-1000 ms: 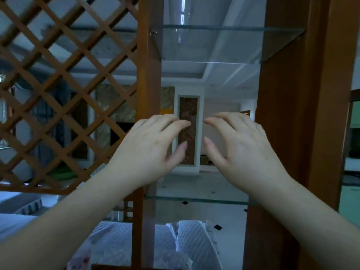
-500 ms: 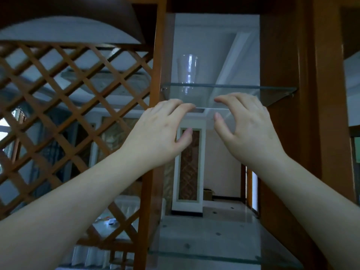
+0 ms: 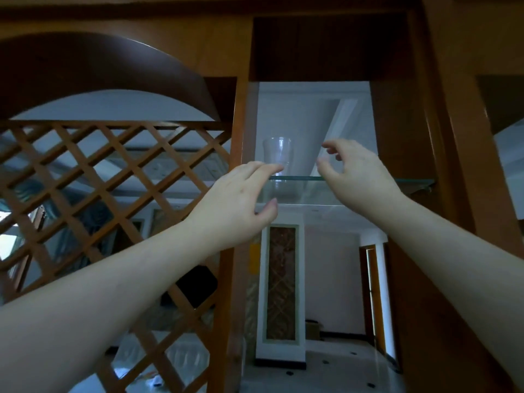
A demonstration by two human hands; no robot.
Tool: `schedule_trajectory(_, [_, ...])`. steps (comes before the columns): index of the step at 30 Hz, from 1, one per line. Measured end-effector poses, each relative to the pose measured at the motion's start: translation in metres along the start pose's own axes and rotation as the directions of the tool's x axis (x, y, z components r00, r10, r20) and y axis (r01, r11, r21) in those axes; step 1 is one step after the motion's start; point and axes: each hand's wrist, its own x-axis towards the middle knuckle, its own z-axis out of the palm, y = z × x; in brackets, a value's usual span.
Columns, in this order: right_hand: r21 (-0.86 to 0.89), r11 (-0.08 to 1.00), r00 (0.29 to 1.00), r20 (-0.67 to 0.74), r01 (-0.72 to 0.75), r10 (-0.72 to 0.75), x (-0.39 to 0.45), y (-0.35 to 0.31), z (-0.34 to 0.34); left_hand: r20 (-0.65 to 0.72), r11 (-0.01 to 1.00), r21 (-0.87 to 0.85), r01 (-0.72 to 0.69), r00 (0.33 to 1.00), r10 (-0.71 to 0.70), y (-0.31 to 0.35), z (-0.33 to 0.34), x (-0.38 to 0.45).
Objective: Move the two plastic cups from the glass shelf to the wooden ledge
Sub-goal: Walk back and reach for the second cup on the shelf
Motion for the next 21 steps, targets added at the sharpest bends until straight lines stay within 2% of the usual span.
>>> schedule_trajectory(2, [-0.141,0.990,0.997,0.067,0.033,-0.023,0.012,-0.003,0.003,0.021,1.000,0.002,0.004,1.000,-0.004,-0.005,0.002,0.005])
schedule_trajectory(4, [-0.173,0.984,0.993,0.117,0.031,-0.011,0.023,-0.008,0.008,0.043,0.999,0.033,-0.005,0.999,0.004,-0.008,0.005,0.008])
schedule_trajectory(9, [-0.011,0.991,0.973,0.191,-0.130,0.130,0.053,-0.027,0.022,0.079,0.998,0.064,0.002,0.997,-0.007,-0.020,0.010,0.016])
schedule_trajectory(12, [0.071,0.956,0.939,0.222,-0.286,0.264,0.067,-0.039,0.030,0.034,0.998,0.065,0.021,0.999,-0.023,-0.025,0.014,0.020])
schedule_trajectory(17, [0.026,0.955,0.928,0.245,-0.296,0.281,0.086,-0.047,0.038,-0.015,0.997,0.062,0.042,0.999,-0.041,-0.034,0.019,0.023])
schedule_trajectory(21, [0.097,0.925,0.896,0.304,-0.367,0.323,0.094,-0.044,0.048,-0.007,0.992,0.128,0.018,1.000,-0.018,-0.040,0.020,0.026])
